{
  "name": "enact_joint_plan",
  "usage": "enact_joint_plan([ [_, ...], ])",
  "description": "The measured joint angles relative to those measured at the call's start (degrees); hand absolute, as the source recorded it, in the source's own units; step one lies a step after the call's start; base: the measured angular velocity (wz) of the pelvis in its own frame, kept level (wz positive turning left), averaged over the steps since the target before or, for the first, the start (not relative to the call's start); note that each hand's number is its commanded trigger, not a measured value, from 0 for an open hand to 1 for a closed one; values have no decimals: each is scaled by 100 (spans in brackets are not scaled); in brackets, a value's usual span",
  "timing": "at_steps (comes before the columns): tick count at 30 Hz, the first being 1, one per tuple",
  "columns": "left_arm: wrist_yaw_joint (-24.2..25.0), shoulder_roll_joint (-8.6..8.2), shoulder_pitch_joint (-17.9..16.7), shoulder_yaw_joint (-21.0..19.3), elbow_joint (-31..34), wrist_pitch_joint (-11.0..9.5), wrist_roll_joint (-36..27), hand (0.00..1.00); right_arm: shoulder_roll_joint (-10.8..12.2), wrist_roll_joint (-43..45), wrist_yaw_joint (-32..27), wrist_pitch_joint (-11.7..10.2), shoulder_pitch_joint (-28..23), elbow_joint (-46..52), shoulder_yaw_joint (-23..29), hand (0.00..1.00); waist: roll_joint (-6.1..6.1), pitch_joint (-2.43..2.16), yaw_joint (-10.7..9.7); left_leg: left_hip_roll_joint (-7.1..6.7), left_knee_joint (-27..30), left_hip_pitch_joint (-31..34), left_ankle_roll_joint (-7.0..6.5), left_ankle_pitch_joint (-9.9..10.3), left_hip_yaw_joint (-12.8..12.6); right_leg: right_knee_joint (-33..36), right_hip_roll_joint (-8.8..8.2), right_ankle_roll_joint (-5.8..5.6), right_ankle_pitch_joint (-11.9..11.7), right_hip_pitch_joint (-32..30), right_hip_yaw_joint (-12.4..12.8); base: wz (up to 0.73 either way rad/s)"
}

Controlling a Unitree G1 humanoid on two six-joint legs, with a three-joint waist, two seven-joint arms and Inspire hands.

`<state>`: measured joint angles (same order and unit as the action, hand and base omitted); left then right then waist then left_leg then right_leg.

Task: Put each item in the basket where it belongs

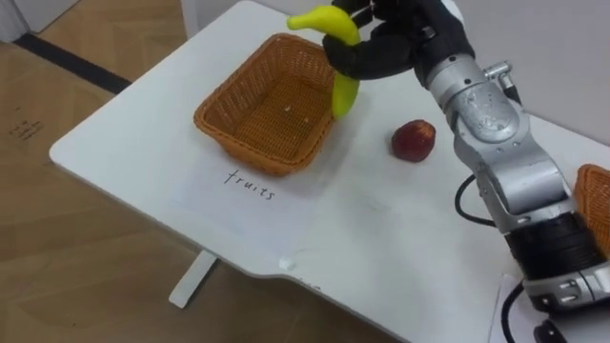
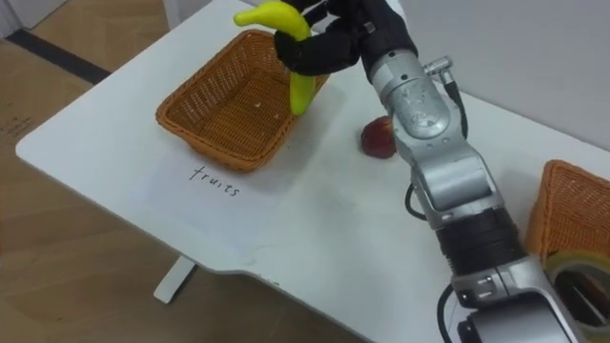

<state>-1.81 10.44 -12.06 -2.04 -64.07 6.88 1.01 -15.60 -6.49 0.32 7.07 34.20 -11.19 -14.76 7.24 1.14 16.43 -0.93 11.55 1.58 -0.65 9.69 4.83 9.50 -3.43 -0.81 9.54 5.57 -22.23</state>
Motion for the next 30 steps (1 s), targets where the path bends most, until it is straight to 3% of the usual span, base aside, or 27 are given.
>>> enact_joint_plan([
  [8, 121, -28, -51, 3, 114, 94, 141, 0, 126, -243, -103, 0, 3, -180, -45, 100, 7, -5, 130, -4, 31, 33, 1, 0, 41, 2, -4, -5, 3, 3, -160, 3],
  [14, 132, -29, -109, 0, 227, 136, 145, 0, 128, -275, -193, 0, 4, -185, -172, 100, 26, -18, 137, -9, 31, 34, 1, 0, 47, 5, -12, -7, 5, 8, -183, 0],
  [18, 163, -16, -153, -2, 349, 165, 206, 0, 128, -274, -206, 1, 14, -425, -203, 100, 41, -29, 143, -46, 37, 34, -3, -3, 137, 9, -40, -42, 26, 35, -336, 8],
  [24, 248, -12, -162, -2, 390, 192, 245, 0, 125, -449, -221, 2, 32, -664, -202, 100, 110, -31, 279, -79, 75, 67, -11, -8, 190, 11, -61, -60, 40, 31, -375, 6],
  [30, 251, -10, -218, 1, 392, 209, 247, 0, 116, -472, -235, 2, 387, -1061, -210, 100, 123, -20, 364, -79, 104, 98, -11, -7, 197, 8, -57, -60, 40, 27, -382, 3],
])
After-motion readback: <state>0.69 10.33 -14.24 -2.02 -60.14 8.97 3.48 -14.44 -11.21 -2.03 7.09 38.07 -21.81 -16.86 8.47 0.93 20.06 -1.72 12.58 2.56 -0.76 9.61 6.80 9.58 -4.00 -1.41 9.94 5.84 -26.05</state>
